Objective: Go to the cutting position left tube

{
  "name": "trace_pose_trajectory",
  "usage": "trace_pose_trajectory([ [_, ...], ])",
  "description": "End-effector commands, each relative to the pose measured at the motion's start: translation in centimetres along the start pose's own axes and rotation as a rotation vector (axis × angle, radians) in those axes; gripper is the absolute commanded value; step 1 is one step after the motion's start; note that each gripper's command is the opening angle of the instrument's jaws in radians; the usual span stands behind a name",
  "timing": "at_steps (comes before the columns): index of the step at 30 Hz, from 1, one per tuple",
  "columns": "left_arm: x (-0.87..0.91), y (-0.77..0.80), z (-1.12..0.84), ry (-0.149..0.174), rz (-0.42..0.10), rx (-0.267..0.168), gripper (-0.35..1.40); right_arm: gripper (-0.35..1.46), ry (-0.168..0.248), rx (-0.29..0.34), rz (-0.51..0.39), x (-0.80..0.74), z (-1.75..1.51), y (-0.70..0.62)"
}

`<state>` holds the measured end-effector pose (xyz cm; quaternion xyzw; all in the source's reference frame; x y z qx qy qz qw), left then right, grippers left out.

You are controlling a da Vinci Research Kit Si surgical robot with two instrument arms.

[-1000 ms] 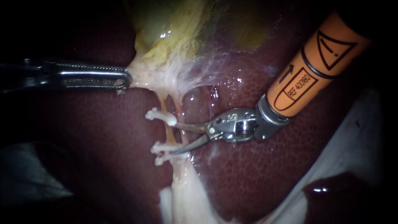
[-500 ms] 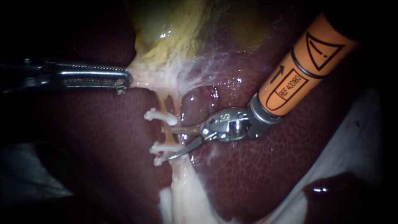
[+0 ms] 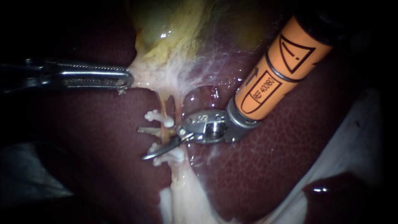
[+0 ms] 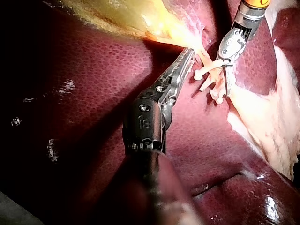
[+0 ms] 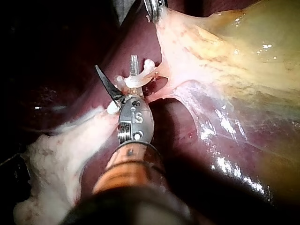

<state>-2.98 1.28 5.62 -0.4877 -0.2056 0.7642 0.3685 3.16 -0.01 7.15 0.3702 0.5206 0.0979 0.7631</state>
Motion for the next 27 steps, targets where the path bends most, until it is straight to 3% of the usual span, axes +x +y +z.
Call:
trace_pose_trajectory([
  [1,0.0,0.0,0.0,0.0,0.0,0.0,-0.35,1.32,0.002,-0.002,0.011,0.02,0.03,-0.01],
  [17,0.0,0.0,0.0,-0.001,0.0,-0.003,-0.35,1.4,0.064,0.02,0.109,0.39,0.08,-0.26],
  [27,0.0,0.0,0.01,-0.001,0.0,-0.003,-0.35,1.4,0.064,0.02,0.127,0.37,0.08,-0.25],
])
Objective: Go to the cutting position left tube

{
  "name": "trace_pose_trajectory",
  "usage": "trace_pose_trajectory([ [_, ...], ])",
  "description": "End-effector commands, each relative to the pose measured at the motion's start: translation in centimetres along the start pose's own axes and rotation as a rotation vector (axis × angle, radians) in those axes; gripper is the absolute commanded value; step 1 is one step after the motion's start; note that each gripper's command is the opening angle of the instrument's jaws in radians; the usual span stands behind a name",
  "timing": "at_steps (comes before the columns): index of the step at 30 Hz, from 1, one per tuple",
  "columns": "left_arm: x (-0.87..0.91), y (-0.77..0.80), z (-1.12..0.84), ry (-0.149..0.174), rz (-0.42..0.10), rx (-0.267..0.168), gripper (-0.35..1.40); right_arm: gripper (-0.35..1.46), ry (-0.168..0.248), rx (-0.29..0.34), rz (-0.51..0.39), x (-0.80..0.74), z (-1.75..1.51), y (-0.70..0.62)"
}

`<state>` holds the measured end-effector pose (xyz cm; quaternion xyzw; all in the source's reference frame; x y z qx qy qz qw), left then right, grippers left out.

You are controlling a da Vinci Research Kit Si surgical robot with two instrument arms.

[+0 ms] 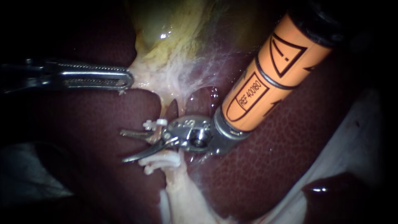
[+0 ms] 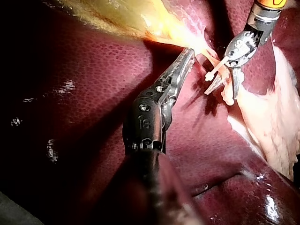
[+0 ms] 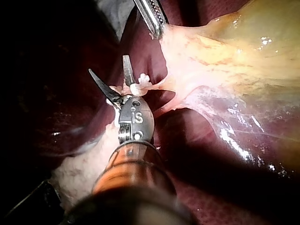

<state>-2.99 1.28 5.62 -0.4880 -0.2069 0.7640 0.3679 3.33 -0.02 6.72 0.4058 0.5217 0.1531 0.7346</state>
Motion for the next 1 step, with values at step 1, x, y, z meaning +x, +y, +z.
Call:
trace_pose_trajectory([
  [1,0.0,-0.01,0.0,0.0,0.0,0.0,-0.35,1.4,-0.001,0.001,0.012,-0.02,0.0,0.01],
])
